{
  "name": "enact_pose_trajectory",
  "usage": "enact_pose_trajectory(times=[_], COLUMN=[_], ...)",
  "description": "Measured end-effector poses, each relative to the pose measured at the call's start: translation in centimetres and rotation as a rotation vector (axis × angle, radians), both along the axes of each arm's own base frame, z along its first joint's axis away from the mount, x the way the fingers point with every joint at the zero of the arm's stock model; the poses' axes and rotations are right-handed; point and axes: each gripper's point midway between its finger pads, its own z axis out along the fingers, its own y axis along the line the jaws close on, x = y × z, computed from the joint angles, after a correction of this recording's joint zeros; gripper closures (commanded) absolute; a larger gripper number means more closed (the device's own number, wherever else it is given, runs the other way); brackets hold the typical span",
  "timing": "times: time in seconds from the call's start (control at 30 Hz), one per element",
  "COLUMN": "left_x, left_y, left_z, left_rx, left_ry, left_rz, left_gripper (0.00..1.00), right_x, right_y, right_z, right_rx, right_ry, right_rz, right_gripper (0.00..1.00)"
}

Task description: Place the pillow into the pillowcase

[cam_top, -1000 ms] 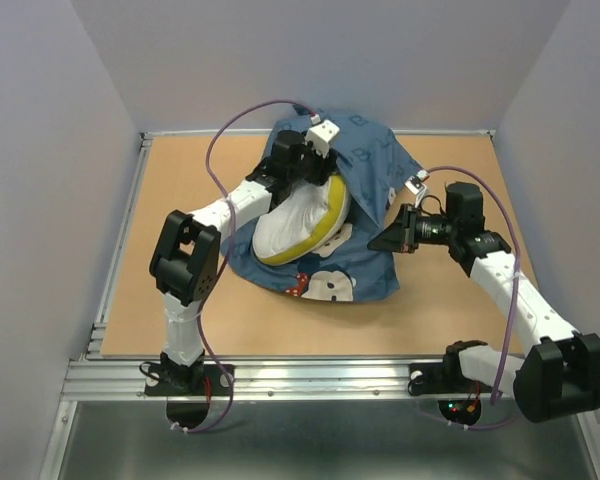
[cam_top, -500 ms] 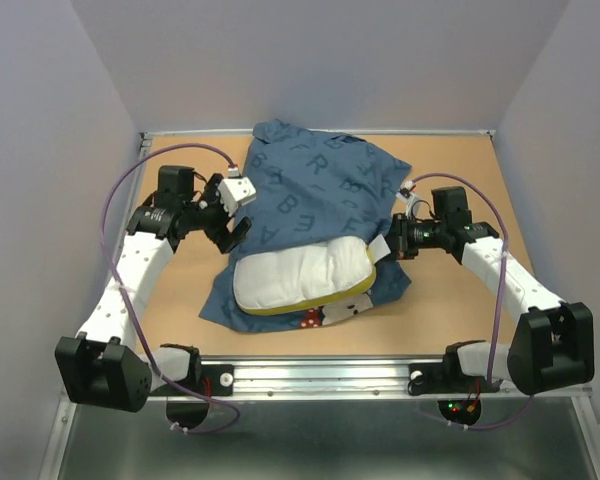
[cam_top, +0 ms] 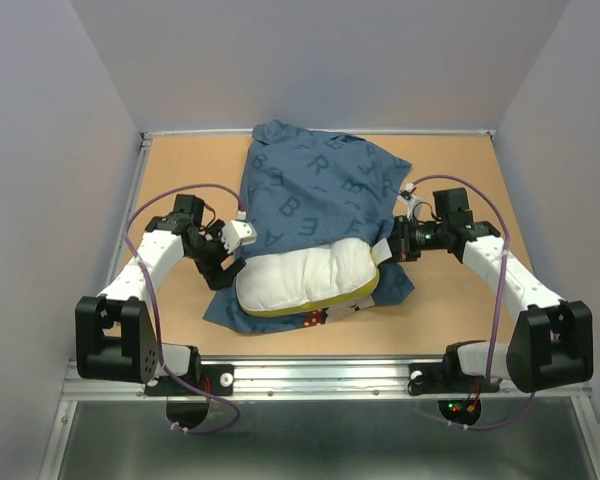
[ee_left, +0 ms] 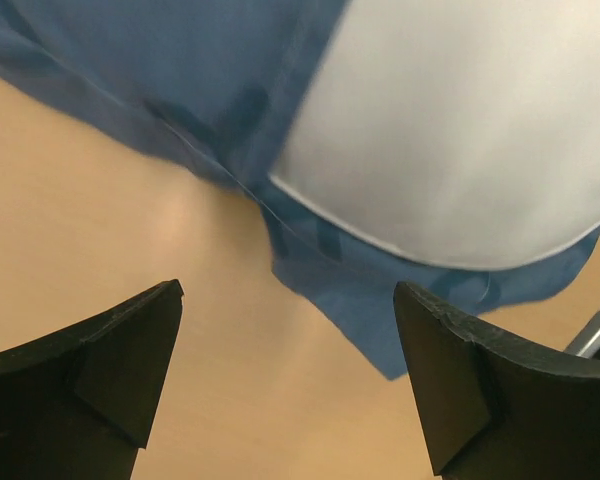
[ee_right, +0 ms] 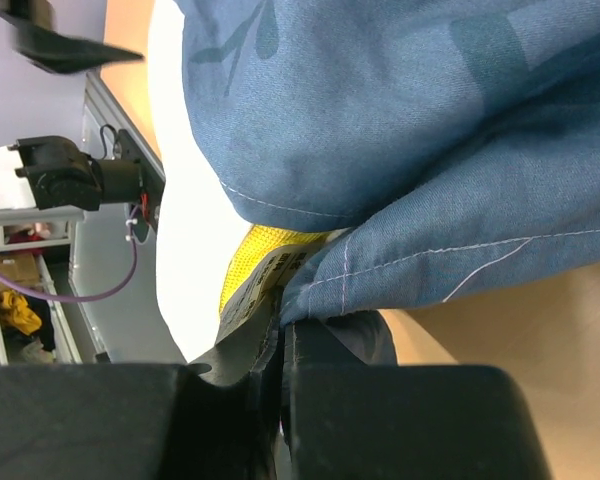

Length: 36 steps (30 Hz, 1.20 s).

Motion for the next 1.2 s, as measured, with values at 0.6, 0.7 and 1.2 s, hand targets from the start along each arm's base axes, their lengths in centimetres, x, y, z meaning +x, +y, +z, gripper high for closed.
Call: enact_pose_trajectory(times=[0.6,0.7,1.2], left_x=[-2.3,-4.1,10.7], left_y=[0.3,-0.1,0.0], left_z=[-7.7,-7.6,39.4], left_rx=[-0.013,-0.057,-0.693], left_ry=[0.129,0.186,-0.677], left_rz=[-0.286,-0.326,0.099], left_gripper=[0.99,1.00,1.00], right_x=[-0.9,-0.8,12.6], right_y=[-0.5,-0.5,-6.4], right_z=[-0.6,-0.1,28.8], right_rx=[-0.039,-0.038,0.025], right_ry=[-0.007,-0.007,-0.676], right_rz=[0.027,0.028,-0.221], right_gripper=[0.99,1.00,0.99])
